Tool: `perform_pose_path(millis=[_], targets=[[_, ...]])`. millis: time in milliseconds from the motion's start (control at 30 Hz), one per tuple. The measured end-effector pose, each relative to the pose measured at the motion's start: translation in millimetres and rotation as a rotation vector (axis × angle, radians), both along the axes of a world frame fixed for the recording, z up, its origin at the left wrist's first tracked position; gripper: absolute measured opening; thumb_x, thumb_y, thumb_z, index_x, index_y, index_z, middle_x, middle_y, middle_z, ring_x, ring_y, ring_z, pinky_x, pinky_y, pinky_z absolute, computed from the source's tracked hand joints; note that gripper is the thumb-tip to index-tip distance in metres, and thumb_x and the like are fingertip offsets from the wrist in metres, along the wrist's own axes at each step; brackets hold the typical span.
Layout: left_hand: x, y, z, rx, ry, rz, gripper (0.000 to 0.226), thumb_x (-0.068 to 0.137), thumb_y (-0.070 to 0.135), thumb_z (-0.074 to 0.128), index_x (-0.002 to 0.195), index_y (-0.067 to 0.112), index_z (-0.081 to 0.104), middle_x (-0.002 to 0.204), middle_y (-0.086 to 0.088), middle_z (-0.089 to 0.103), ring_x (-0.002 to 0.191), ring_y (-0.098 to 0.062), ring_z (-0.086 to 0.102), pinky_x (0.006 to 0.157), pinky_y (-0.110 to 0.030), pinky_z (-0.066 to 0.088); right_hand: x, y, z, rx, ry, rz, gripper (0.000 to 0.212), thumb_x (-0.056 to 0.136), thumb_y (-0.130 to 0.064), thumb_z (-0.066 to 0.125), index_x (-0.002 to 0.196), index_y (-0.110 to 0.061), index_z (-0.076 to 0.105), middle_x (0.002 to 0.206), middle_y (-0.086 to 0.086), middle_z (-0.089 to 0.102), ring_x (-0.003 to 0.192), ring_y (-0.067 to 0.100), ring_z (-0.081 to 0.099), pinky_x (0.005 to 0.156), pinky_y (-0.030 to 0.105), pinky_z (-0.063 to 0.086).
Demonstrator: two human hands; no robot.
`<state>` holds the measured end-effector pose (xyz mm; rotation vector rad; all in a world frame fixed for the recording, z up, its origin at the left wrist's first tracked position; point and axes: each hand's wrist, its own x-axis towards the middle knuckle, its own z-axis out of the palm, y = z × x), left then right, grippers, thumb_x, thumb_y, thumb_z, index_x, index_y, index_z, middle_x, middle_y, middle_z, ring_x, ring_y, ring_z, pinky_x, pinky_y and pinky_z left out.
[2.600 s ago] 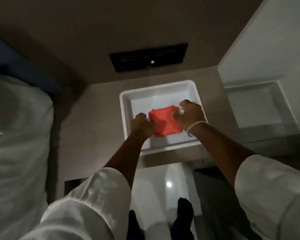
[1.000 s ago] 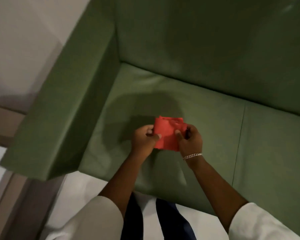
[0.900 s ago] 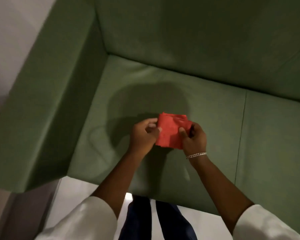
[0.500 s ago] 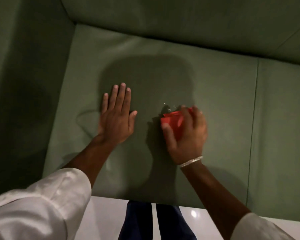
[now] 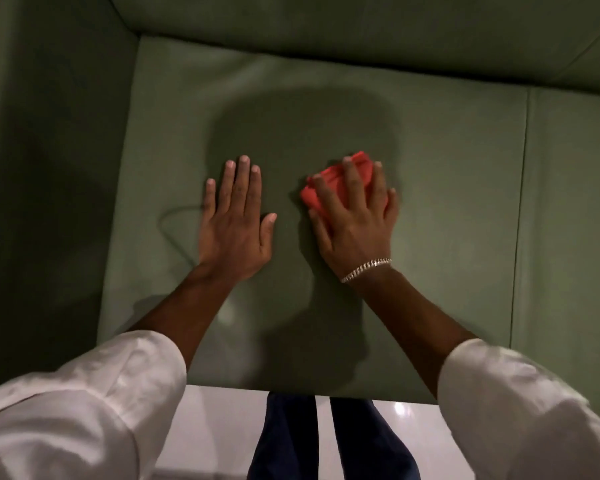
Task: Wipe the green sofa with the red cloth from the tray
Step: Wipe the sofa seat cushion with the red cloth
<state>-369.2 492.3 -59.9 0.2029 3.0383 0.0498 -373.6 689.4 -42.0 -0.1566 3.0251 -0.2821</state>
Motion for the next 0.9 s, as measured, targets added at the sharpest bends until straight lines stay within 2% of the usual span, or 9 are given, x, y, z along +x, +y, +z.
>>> perform_pose_path(millis=[100, 267, 367, 433, 500, 567, 700, 800, 900], targets=[[0, 1, 3, 0.008, -0.005, 0.009, 0.073, 0.095, 0.043, 0.030, 0.155, 0.006, 0.011, 0.166, -0.015, 0.010, 0.154, -0.028, 0.008, 0.123, -0.052, 0.011, 37, 34, 2, 0.047, -0.036, 0.062, 0.053, 0.093, -0.056, 0.040, 0.145, -0.041, 0.038, 0.163, 0.008, 0.026, 0.147, 0.047, 0.019, 0.109, 0.066, 0.026], [1, 0, -2, -0.003, 0.010, 0.036, 0.075, 0.093, 0.042, 0.031, 0.155, 0.006, 0.010, 0.165, -0.015, 0.010, 0.154, -0.028, 0.008, 0.122, -0.054, 0.012, -14, 30, 3, -0.017, -0.017, -0.234, 0.050, 0.094, -0.057, 0.036, 0.141, -0.041, 0.041, 0.159, 0.010, 0.031, 0.144, 0.049, 0.022, 0.106, 0.065, 0.031], [0, -2, -2, 0.016, 0.015, 0.015, 0.074, 0.092, 0.039, 0.033, 0.155, 0.006, 0.010, 0.166, -0.014, 0.010, 0.154, -0.027, 0.008, 0.123, -0.054, 0.012, -23, -12, -1, -0.048, 0.024, -0.028, 0.051, 0.092, -0.058, 0.038, 0.140, -0.041, 0.042, 0.159, 0.009, 0.032, 0.146, 0.049, 0.021, 0.109, 0.068, 0.025], [3, -4, 1, 0.049, 0.007, 0.021, 0.074, 0.092, 0.037, 0.035, 0.155, 0.008, 0.011, 0.166, -0.013, 0.010, 0.154, -0.026, 0.008, 0.123, -0.053, 0.011, 14, -12, -3, -0.034, 0.062, 0.169, 0.053, 0.089, -0.056, 0.045, 0.139, -0.041, 0.044, 0.160, 0.009, 0.033, 0.146, 0.047, 0.022, 0.110, 0.068, 0.024], [12, -7, 4, 0.063, -0.001, 0.071, 0.072, 0.093, 0.038, 0.036, 0.156, 0.010, 0.012, 0.166, -0.012, 0.011, 0.154, -0.026, 0.008, 0.123, -0.053, 0.011, 59, 16, -2, -0.015, 0.041, 0.240, 0.057, 0.083, -0.052, 0.053, 0.139, -0.041, 0.045, 0.160, 0.009, 0.033, 0.146, 0.046, 0.023, 0.110, 0.068, 0.024], [22, -7, 6, 0.055, -0.001, 0.124, 0.070, 0.095, 0.041, 0.034, 0.156, 0.010, 0.013, 0.166, -0.013, 0.011, 0.154, -0.029, 0.009, 0.122, -0.055, 0.011, 75, 53, 3, 0.012, -0.019, 0.150, 0.059, 0.080, -0.049, 0.055, 0.138, -0.041, 0.046, 0.160, 0.010, 0.032, 0.144, 0.047, 0.024, 0.108, 0.069, 0.026], [25, 0, 4, 0.031, -0.021, 0.147, 0.070, 0.098, 0.046, 0.026, 0.155, 0.008, 0.012, 0.165, -0.017, 0.011, 0.153, -0.034, 0.009, 0.121, -0.058, 0.010, 25, 66, 13, 0.001, -0.055, -0.154, 0.053, 0.085, -0.051, 0.048, 0.138, -0.042, 0.046, 0.159, 0.010, 0.032, 0.143, 0.050, 0.024, 0.104, 0.062, 0.032], [22, 7, 5, 0.059, -0.041, 0.142, 0.071, 0.098, 0.045, 0.028, 0.154, 0.005, 0.012, 0.164, -0.020, 0.012, 0.153, -0.035, 0.009, 0.120, -0.060, 0.009, 6, 41, 15, -0.004, -0.027, 0.043, 0.053, 0.085, -0.052, 0.048, 0.137, -0.042, 0.047, 0.159, 0.006, 0.034, 0.143, 0.049, 0.025, 0.102, 0.060, 0.034], [20, 27, 11, 0.107, -0.063, 0.086, 0.073, 0.096, 0.045, 0.032, 0.153, 0.003, 0.016, 0.163, -0.020, 0.015, 0.152, -0.035, 0.011, 0.121, -0.060, 0.011, 27, 56, 18, -0.002, -0.021, 0.200, 0.055, 0.075, -0.046, 0.054, 0.130, -0.039, 0.056, 0.151, 0.005, 0.046, 0.135, 0.047, 0.038, 0.093, 0.054, 0.042]])
